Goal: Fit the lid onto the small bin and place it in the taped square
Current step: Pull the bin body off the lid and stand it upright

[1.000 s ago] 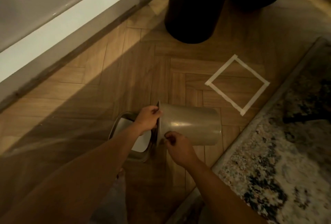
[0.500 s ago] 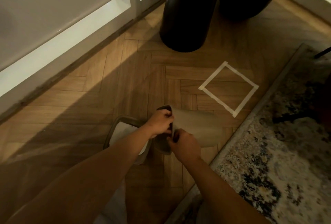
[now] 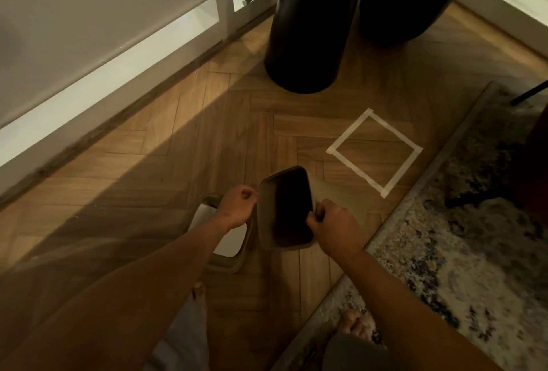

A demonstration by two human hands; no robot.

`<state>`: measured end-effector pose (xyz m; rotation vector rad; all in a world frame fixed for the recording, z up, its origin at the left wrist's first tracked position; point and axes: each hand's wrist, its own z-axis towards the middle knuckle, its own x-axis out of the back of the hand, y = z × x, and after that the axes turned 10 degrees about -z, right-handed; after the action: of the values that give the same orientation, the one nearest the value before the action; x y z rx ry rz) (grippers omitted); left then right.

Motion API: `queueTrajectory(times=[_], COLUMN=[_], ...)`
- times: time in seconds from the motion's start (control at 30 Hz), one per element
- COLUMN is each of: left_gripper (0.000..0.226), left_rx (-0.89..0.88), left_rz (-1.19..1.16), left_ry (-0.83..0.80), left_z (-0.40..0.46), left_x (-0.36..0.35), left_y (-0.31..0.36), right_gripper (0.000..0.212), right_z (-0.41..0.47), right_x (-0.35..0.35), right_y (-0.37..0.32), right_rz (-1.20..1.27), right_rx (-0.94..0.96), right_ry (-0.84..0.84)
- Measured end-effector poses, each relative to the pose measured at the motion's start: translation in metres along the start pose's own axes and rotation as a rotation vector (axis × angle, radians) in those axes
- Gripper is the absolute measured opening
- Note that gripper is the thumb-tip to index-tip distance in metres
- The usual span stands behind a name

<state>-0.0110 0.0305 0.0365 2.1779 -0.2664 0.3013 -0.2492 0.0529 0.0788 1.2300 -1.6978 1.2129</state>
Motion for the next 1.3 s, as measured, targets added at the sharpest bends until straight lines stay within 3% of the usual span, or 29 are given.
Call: queueTrajectory(times=[0.1, 0.2, 0.33, 0.53, 0.63, 0.73, 0.83, 1.0, 1.3], left_gripper=[0.044, 0.04, 0.029, 0.01, 0.011, 0.019, 0.023, 0.024, 0.031], left_rx=[0.116, 0.235, 0.029, 0.001, -0.066, -0.152, -0.232, -0.347, -0.328], left_rz=[-0.085, -0.144, -0.119, -0.075, -0.083, -0.084, -0.055, 0.05, 0.176], left_ry=[-0.071, -0.201, -0.196, -0.04, -0.01, 0.015, 0.027, 0.009, -0.093], left_z=[-0.01, -0.026, -0.035, -0.035, -0.026, -0.013, 0.002, 0.028, 0.036], left_x=[0.004, 0.004, -0.004, -0.009, -0.007, -0.005, 0.001, 0.007, 0.0], left_y=[-0.002, -0.007, -0.01, -0.008, 0.005, 0.021, 0.033, 0.05, 0.04], right_gripper=[0.038, 0.035, 0.032, 0.013, 0.016, 0.002, 0.015, 0.016, 0.019], right_z=[0.001, -0.006, -0.016, -0.018, -0.008, 0.005, 0.016, 0.027, 0.011], right_x=[0.019, 0.032, 0.03, 0.016, 0.015, 0.014, 0.009, 0.001, -0.026], right_y=[0.012, 0.022, 0.031, 0.037, 0.035, 0.034, 0.032, 0.031, 0.04], right_rz=[0.017, 0.013, 0.11, 0.3, 0.43, 0.513, 0.538, 0.599, 0.671], right_rx=[0.013, 0.019, 0.007, -0.098, -0.144, -0.176, -0.208, -0.252, -0.357], right_ry=[0.011, 0.033, -0.03, -0.107, -0.05, 0.017, 0.061, 0.121, 0.058])
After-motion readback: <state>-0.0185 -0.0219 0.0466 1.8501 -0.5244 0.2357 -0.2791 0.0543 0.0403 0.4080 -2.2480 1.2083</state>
